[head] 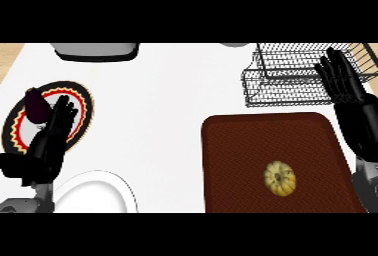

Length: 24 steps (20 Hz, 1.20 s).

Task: Pick the squash from the tray and place it in the tiered basket

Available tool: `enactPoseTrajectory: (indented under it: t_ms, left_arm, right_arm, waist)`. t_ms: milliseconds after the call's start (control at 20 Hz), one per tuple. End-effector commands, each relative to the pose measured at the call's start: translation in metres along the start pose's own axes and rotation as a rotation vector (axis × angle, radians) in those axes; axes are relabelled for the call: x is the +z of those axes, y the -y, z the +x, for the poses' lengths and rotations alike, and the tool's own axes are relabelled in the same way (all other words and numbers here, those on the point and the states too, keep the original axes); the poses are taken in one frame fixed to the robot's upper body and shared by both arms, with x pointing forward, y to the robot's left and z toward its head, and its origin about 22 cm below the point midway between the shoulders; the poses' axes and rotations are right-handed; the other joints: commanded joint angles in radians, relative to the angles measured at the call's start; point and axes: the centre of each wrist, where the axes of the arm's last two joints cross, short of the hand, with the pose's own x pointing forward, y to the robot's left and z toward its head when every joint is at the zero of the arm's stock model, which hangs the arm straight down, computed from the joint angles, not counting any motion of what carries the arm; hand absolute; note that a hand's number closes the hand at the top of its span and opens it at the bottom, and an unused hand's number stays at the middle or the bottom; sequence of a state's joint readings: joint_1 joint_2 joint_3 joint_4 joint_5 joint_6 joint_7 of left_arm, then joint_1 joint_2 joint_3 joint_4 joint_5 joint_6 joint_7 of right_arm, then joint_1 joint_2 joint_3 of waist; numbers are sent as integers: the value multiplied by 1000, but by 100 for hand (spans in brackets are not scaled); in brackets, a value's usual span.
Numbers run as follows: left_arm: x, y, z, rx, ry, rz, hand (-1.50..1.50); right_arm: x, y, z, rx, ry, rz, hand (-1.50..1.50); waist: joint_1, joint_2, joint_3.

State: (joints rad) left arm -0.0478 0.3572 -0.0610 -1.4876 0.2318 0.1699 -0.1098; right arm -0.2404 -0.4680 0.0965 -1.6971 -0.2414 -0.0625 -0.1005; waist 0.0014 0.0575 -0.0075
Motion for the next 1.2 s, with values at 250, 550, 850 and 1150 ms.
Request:
enactPoseTrajectory:
  t_ms: [250,550,850,1150]
  left_arm:
    - [-20,67,34,-77,89,-7,0]
    - [-12,88,21,-35,39,-46,0]
    - [-14,90,25,-35,30,-37,0]
    - [-11,88,27,-33,23,-31,0]
  right_arm:
    - [-18,38,26,-33,-164,143,150]
    - [26,20,-38,-342,-435,131,-150]
    - [34,63,33,-121,-337,377,-150]
    - [14,59,107,473,-420,634,-150]
  waist:
    - [-9,-59,8]
    - [-20,-57,9]
    - [-21,-63,7]
    - [-22,-70,2]
